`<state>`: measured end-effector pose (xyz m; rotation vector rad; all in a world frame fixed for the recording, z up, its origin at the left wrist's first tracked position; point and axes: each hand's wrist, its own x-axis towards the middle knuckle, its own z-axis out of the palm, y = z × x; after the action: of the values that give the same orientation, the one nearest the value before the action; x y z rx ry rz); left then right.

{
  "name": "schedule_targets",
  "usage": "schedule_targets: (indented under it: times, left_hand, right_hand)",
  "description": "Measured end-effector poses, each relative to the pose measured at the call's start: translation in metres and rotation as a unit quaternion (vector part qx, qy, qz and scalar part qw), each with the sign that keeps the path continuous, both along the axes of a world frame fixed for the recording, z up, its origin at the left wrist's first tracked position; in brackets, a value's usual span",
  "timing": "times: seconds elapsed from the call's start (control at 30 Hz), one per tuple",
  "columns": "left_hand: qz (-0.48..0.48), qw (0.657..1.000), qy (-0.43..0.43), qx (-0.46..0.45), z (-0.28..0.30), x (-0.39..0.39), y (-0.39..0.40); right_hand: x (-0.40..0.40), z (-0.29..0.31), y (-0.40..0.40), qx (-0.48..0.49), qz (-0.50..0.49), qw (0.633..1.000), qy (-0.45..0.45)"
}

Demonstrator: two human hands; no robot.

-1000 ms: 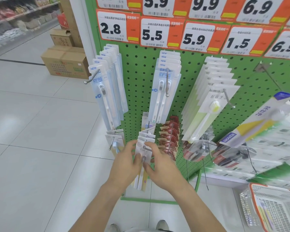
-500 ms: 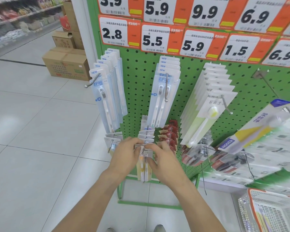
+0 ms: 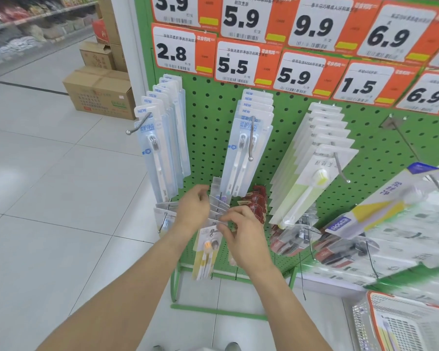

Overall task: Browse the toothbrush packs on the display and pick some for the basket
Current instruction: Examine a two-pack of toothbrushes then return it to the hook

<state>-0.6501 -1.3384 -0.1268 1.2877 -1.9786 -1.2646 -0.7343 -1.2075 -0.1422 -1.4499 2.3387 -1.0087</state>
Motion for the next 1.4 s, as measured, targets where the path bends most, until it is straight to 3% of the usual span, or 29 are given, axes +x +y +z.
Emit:
schedule_targets:
  times: [0.13,0.53,0.73,1.2,1.4]
  left_hand:
    - [0.013,0.996,0.014,0.084,0.002,-0.011,-0.015]
    - [-0.009,0.989,-0.037,0.144,0.007,-0.020,-0.036]
    - [0.006,0.993,-0.041,0.110,0.005,-0.021,-0.037]
    - [-0.030,0.988,-0.133,-0.072,0.014,-0.027,-0.030]
    - [-0.018,0.989,-0.127,-0.076,0.012,-0.022,-0.030]
  right_hand:
    - [0.000,0.001,-0.001,-0.002,-0.004,1.000,-0.006]
    - [0.000,0.005,-0.003,0.019,-0.014,0.999,-0.030]
    - [0.001,0.006,-0.002,0.020,-0.015,0.999,-0.033]
    - [0.003,0.009,-0.001,0.021,-0.012,0.999,-0.029]
    - [0.004,0.010,-0.002,0.024,-0.008,0.999,-0.029]
